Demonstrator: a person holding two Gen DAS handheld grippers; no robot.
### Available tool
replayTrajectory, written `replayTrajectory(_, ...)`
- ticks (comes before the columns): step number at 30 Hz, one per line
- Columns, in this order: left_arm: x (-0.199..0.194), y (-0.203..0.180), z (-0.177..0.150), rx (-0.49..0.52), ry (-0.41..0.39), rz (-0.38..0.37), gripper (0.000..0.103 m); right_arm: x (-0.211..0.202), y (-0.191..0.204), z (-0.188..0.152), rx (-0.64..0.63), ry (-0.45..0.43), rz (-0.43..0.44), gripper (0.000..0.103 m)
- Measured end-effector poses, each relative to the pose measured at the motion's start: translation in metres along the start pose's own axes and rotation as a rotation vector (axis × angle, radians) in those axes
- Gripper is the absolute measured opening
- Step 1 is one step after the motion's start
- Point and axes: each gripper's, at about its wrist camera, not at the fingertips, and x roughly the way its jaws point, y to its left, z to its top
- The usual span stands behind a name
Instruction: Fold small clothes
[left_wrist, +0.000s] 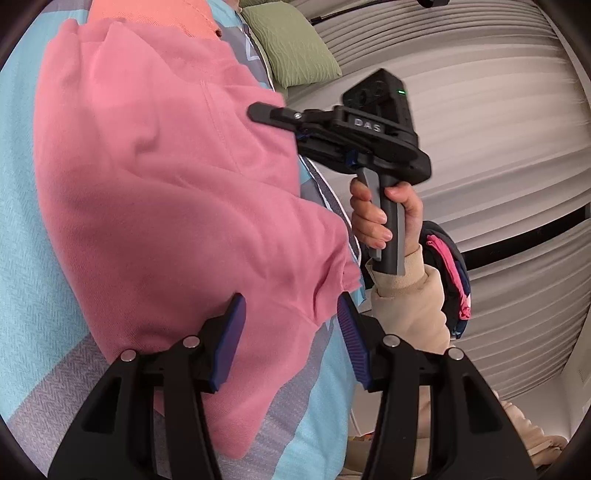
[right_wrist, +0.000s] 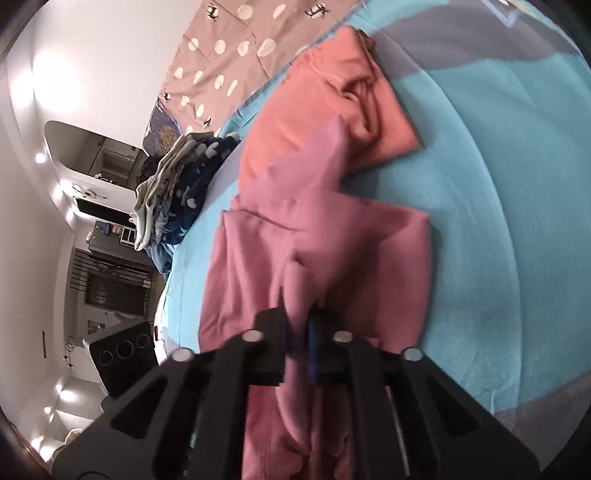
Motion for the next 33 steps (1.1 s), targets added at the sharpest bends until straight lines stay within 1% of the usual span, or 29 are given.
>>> replayTrajectory(3, -0.001, 0.002, 0.001, -0.001, -0.011, -0.019, 0.052, -0.018, 0.035, 0.0, -0.108, -0.047, -0.035, 0.008)
replayTrajectory(6, -0.002, 0.003, 0.0, 0.006, -0.013, -0.034, 0.052, -0.032, 0.057, 0.003, -0.175, -0.07, -0.062, 0.008)
replayTrajectory(8, -0.001, 0.005, 0.0, 0.007, -0.013, -0.042, 0.052, -0.033, 0.072, 0.007, -0.245, -0.065, -0.16, 0.008)
replayTrajectory(9, 0.0, 0.005, 0.0, 0.009, -0.01, -0.048, 0.052, -0.029, 0.072, 0.009, -0.251, -0.055, -0.19, 0.008)
replayTrajectory(11, 0.002, 0.009, 0.0, 0.007, -0.005, -0.049, 0.052, -0.018, 0.061, 0.011, -0.226, -0.022, -0.244, 0.009)
replayTrajectory(12, 0.005, 0.012, -0.001, 0.002, 0.0, -0.052, 0.052, -0.011, 0.05, 0.01, -0.206, -0.008, -0.294, 0.011)
replayTrajectory(14, 0.009, 0.015, -0.003, -0.001, 0.01, -0.05, 0.052, -0.005, 0.027, 0.004, -0.158, 0.005, -0.355, 0.021)
replayTrajectory(15, 0.009, 0.014, -0.003, 0.007, 0.011, -0.044, 0.052, -0.001, 0.013, 0.0, -0.123, 0.014, -0.358, 0.036)
replayTrajectory(16, 0.009, 0.013, -0.002, 0.016, 0.012, -0.037, 0.052, 0.001, -0.003, -0.004, -0.077, 0.018, -0.344, 0.041)
replayTrajectory(17, 0.009, 0.013, -0.001, 0.023, 0.014, -0.032, 0.052, -0.002, -0.012, -0.008, -0.044, 0.001, -0.306, 0.041)
replayTrajectory(18, 0.008, 0.013, -0.001, 0.027, 0.015, -0.03, 0.052, -0.01, -0.019, -0.014, -0.009, -0.036, -0.242, 0.041)
replayTrajectory(21, 0.005, 0.016, 0.004, 0.018, 0.016, -0.043, 0.052, -0.031, -0.019, -0.024, 0.016, -0.099, -0.132, 0.042)
replayTrajectory(23, 0.009, 0.016, 0.008, 0.008, 0.026, -0.05, 0.052, -0.042, -0.015, -0.032, 0.014, -0.104, -0.065, 0.048)
replayTrajectory(25, 0.009, 0.015, 0.009, 0.009, 0.026, -0.049, 0.052, -0.044, -0.012, -0.036, 0.01, -0.07, -0.05, 0.055)
replayTrajectory(26, 0.008, 0.015, 0.009, 0.01, 0.025, -0.045, 0.052, -0.04, -0.011, -0.036, 0.008, -0.051, -0.054, 0.056)
replayTrajectory(28, 0.011, 0.014, 0.009, 0.013, 0.024, -0.04, 0.052, -0.032, -0.01, -0.035, 0.012, -0.017, -0.057, 0.056)
replayTrajectory(31, 0.01, 0.012, 0.01, 0.011, 0.024, -0.04, 0.052, -0.018, -0.016, -0.032, 0.036, 0.009, -0.051, 0.056)
replayTrajectory(32, 0.01, 0.012, 0.011, 0.01, 0.024, -0.041, 0.052, -0.011, -0.018, -0.029, 0.045, 0.015, -0.025, 0.055)
replayTrajectory(33, 0.01, 0.012, 0.011, 0.01, 0.024, -0.041, 0.052, -0.007, -0.017, -0.027, 0.05, 0.011, -0.002, 0.052)
